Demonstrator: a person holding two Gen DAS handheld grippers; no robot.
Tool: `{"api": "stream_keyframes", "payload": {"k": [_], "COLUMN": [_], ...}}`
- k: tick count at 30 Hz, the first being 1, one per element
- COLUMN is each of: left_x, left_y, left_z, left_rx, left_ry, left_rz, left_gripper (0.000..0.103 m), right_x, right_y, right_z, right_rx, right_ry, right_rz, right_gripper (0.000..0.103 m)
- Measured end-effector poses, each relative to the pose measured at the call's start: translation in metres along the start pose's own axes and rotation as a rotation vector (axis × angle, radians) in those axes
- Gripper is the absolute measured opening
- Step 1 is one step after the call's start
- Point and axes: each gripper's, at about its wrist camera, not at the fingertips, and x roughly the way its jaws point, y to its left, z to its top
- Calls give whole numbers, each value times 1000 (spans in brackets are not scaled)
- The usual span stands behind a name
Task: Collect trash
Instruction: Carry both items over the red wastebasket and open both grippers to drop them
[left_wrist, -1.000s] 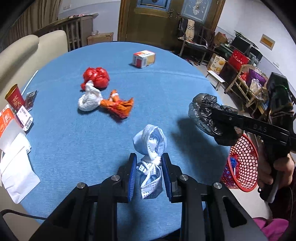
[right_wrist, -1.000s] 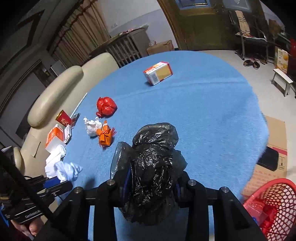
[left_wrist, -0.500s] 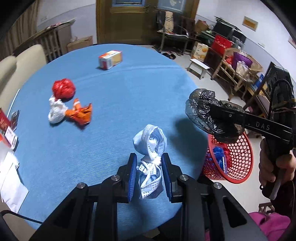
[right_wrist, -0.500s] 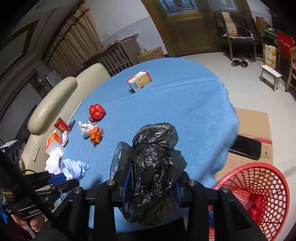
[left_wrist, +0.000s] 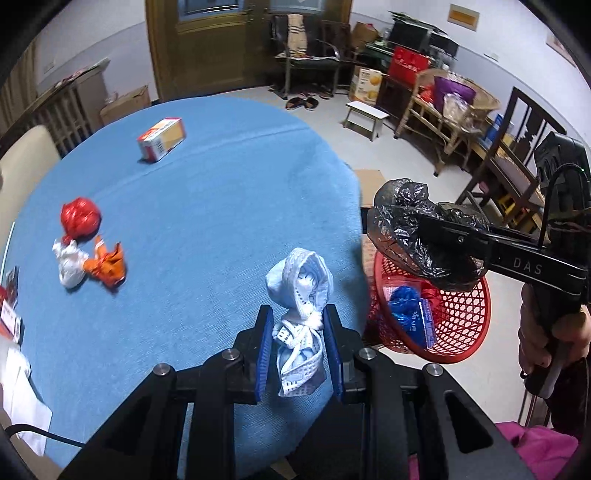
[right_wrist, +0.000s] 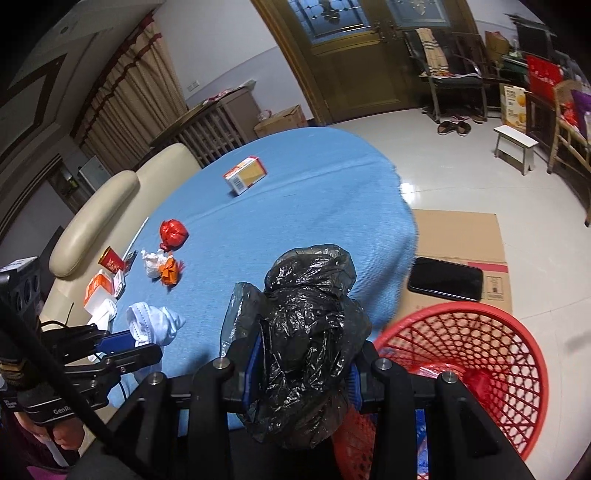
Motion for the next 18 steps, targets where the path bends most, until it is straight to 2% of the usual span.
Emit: {"api": "stream_keyframes", "payload": {"k": [18], "left_x": [25], "left_y": [-67], "left_z": [23], "left_rx": [154], "left_ry": [40], "left_rz": [-43], "left_gripper": [28], "right_x": [-28], "right_y": [-56], "right_z": [-17], "right_rx": [95], "right_ry": [-12], "right_rz": [-55], "right_gripper": [40]}}
